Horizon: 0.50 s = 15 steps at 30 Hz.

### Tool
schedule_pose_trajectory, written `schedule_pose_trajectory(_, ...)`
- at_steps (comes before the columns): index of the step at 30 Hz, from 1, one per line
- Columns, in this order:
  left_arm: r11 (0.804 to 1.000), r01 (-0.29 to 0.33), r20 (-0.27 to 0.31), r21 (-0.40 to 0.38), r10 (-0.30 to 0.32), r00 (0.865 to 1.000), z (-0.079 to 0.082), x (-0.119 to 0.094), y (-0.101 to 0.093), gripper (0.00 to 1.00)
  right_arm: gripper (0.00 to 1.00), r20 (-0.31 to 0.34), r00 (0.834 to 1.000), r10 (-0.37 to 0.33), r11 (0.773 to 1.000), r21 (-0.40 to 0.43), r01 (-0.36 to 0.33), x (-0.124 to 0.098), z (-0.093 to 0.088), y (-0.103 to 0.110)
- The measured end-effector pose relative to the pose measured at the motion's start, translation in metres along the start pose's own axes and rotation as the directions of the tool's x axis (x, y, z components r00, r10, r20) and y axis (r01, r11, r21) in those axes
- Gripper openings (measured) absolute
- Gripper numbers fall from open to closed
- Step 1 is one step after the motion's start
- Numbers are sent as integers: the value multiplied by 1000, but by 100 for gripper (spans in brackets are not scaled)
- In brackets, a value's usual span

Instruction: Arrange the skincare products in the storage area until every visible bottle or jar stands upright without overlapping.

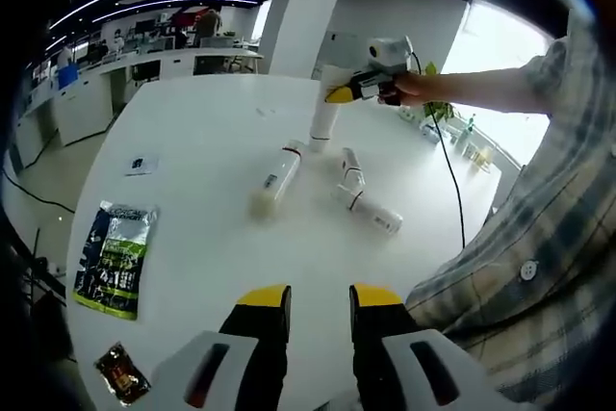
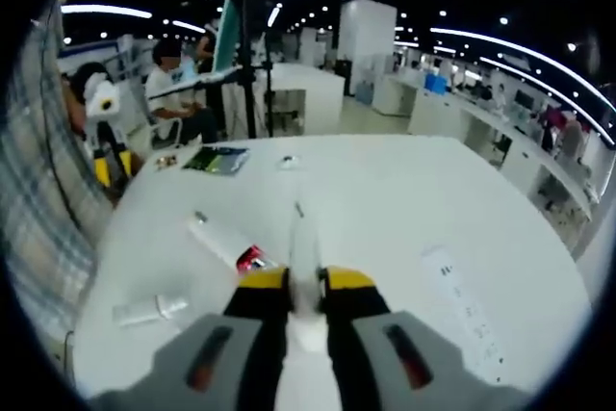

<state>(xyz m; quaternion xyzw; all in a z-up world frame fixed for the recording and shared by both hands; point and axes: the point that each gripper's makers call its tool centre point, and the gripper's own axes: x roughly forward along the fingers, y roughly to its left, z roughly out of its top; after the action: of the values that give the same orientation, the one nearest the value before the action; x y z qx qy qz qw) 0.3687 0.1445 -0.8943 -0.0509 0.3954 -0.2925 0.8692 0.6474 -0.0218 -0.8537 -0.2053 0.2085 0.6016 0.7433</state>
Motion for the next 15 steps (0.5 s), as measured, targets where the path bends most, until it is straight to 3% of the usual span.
schedule_pose_trajectory(7,1000,-9,-1,10,9,1000,2,-4,2,25,12,33,999,16,1000,-19,-15,5,4,5)
schedule_pose_trajectory(15,1000,-2,-12,29,2,1000,4,-3,-1,25,13,37,999,-8,999,42,7,-2,-1,-4)
